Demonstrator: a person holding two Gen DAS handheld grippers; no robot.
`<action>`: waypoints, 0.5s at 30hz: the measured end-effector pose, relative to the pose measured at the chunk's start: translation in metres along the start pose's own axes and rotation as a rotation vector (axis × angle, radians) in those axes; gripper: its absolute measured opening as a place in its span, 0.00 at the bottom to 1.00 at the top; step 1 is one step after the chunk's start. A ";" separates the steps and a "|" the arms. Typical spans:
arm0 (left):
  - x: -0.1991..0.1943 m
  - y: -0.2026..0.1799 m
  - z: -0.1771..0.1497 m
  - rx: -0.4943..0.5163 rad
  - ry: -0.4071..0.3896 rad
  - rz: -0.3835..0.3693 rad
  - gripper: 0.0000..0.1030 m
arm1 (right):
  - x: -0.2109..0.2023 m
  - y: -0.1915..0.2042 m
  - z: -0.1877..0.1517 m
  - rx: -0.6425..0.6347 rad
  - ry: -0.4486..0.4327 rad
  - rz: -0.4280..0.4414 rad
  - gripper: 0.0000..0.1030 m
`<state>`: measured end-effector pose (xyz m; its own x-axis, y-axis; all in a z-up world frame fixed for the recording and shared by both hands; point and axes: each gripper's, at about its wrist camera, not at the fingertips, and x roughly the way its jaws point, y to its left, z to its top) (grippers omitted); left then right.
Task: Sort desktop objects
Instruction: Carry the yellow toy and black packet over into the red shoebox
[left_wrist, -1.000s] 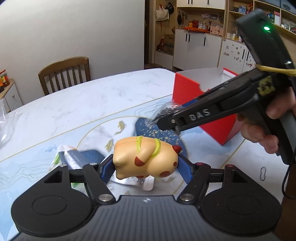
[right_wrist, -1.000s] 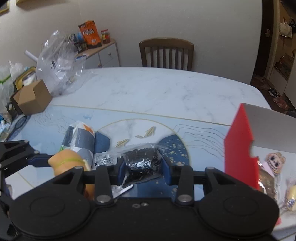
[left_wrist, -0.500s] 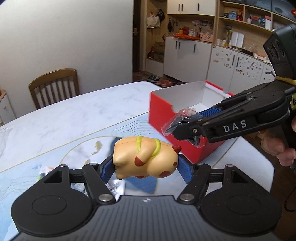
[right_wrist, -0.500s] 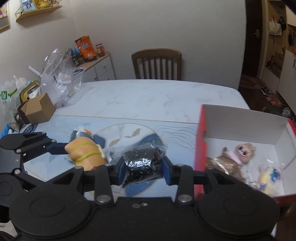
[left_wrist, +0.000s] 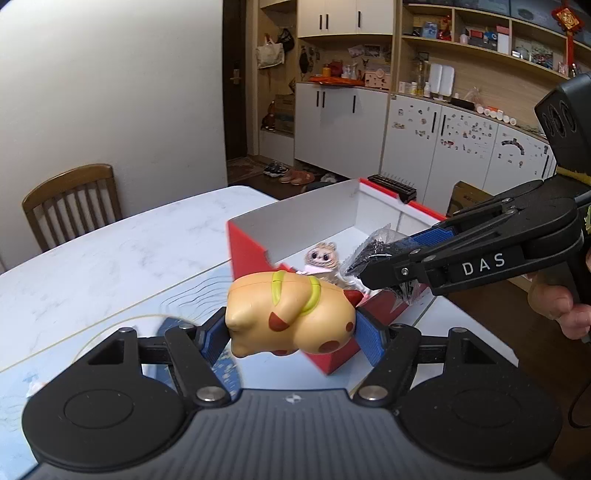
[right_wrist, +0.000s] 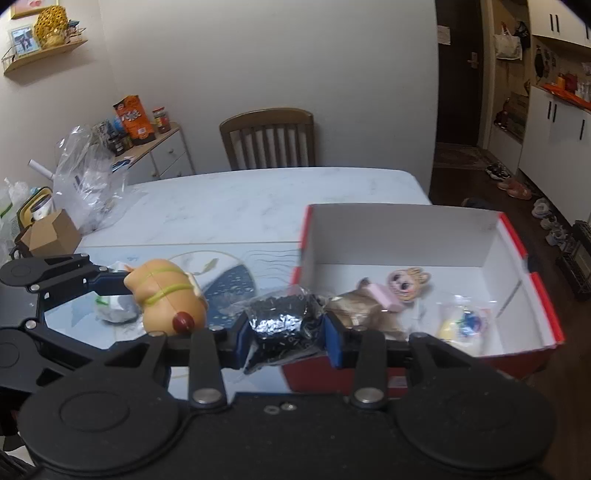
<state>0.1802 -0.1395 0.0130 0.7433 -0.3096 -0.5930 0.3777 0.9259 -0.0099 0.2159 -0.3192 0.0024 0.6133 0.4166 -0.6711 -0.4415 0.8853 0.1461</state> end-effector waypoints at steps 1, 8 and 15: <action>0.003 -0.004 0.002 0.004 0.000 -0.004 0.68 | -0.002 -0.005 0.000 0.001 -0.003 -0.007 0.38; 0.023 -0.035 0.018 0.042 0.001 -0.027 0.68 | -0.014 -0.044 -0.004 0.028 -0.019 -0.041 0.38; 0.045 -0.059 0.036 0.060 0.011 -0.052 0.68 | -0.020 -0.078 -0.005 0.045 -0.034 -0.071 0.38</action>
<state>0.2111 -0.2153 0.0156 0.7158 -0.3541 -0.6019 0.4481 0.8939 0.0070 0.2349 -0.3971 0.0006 0.6643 0.3588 -0.6558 -0.3667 0.9209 0.1324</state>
